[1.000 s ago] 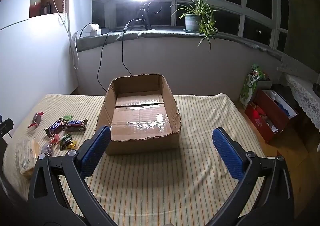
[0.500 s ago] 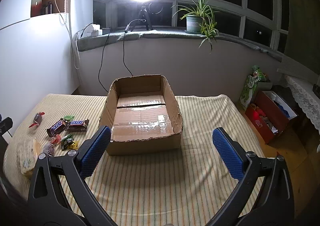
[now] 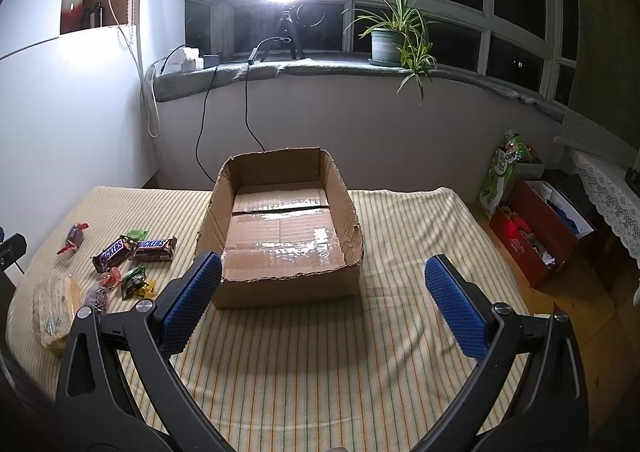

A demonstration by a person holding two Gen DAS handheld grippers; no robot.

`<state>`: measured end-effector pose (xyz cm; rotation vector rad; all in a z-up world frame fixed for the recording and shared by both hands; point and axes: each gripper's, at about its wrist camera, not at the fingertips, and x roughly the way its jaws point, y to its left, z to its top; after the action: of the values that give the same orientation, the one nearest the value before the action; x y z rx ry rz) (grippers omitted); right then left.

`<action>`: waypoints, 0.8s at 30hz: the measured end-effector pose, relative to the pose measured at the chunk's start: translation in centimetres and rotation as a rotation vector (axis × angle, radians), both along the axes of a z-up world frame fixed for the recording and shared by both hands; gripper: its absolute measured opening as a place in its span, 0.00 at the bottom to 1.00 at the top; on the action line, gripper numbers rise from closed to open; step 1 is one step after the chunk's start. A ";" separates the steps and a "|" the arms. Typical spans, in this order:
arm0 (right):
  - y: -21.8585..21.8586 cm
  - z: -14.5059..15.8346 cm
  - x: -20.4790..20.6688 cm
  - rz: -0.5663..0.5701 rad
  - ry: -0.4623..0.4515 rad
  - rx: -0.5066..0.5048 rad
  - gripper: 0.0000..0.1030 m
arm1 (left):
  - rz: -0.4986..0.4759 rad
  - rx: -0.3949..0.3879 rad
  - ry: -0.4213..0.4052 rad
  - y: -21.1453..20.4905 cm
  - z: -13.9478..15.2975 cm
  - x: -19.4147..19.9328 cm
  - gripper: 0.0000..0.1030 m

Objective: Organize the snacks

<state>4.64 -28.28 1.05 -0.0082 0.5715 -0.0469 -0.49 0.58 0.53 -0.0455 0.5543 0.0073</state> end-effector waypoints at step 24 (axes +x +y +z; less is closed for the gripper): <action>0.1 -0.1 -0.1 0.004 0.003 0.002 1.00 | 0.000 -0.001 0.002 0.1 0.1 0.0 0.89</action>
<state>4.53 -28.18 0.94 -0.0079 0.5748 -0.0427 -0.45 0.65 0.63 -0.0462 0.5562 0.0074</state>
